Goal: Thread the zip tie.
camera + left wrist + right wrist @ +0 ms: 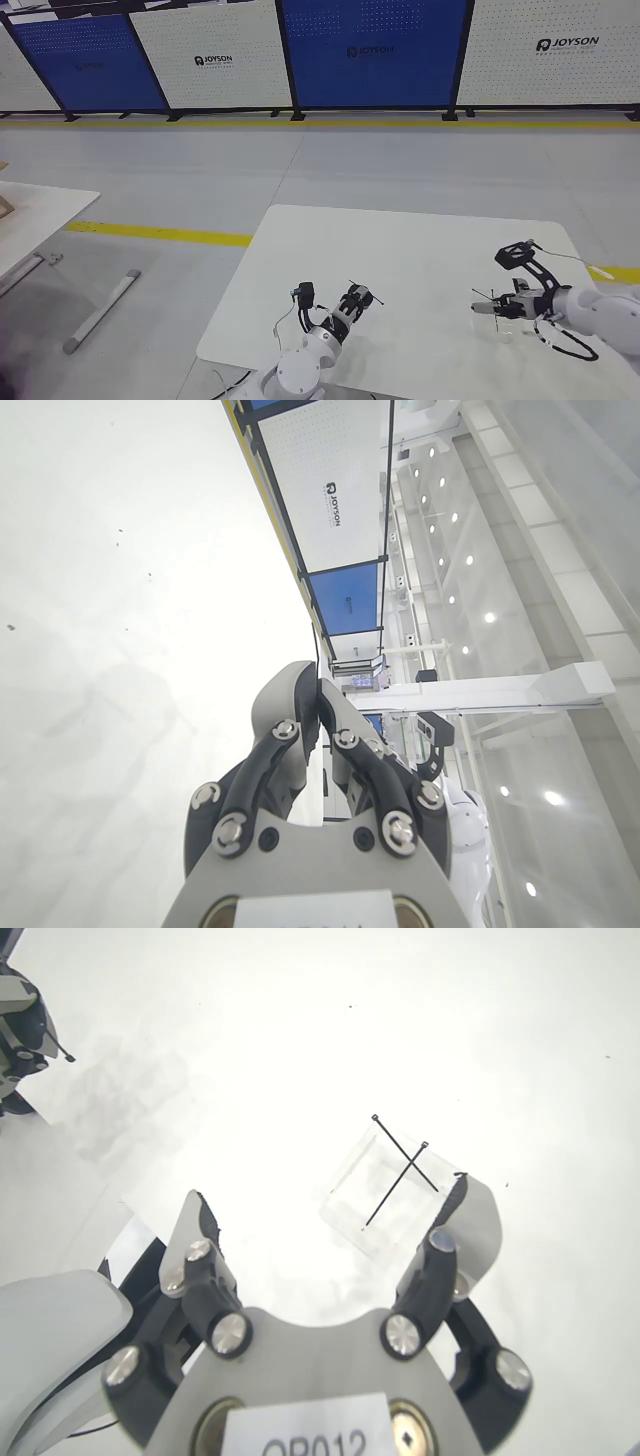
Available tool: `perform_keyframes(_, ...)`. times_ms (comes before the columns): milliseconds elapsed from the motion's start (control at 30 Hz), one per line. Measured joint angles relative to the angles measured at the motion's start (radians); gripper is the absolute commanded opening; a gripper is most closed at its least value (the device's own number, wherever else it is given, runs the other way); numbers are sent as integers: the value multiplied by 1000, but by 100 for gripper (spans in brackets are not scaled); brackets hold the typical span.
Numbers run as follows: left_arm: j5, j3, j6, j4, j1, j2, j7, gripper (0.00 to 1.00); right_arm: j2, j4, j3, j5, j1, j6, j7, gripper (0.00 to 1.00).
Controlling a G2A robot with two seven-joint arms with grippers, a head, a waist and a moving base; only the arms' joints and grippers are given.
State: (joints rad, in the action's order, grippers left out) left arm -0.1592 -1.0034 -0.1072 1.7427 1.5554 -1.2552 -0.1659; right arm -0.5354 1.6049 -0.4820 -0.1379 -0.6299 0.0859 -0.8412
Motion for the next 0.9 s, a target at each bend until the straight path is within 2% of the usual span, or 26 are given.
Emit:
perform_keyframes(100, 0, 0, 0, 0, 0, 0, 0, 0, -17, 1, -2, 8, 21, -100, -103, 100)
perform_keyframes(200, 0, 0, 0, 0, 0, 0, 0, 0, -50, -9, 24, 4, 45, -154, -206, 100)
perform_keyframes(267, 0, 0, 0, 0, 0, 0, 0, 0, -60, -16, 30, 5, 52, -155, -234, 100)
perform_keyframes(567, 0, 0, 0, 0, 0, 0, 0, 0, -59, -16, 28, 3, 49, -153, -225, 100)
perform_keyframes(633, 0, 0, 0, 0, 0, 0, 0, 0, -59, -18, 18, 2, 39, -173, -202, 100)
perform_keyframes(767, 0, 0, 0, 0, 0, 0, 0, 0, -60, 2, -3, -17, 31, -286, -198, 100)
perform_keyframes(833, 0, 0, 0, 0, 0, 0, 0, 0, -72, 0, 7, -69, 36, -396, -221, 100)
perform_keyframes(900, 0, 0, 0, 0, 0, 0, 0, 0, -80, -8, 13, -98, 42, -471, -230, 100)
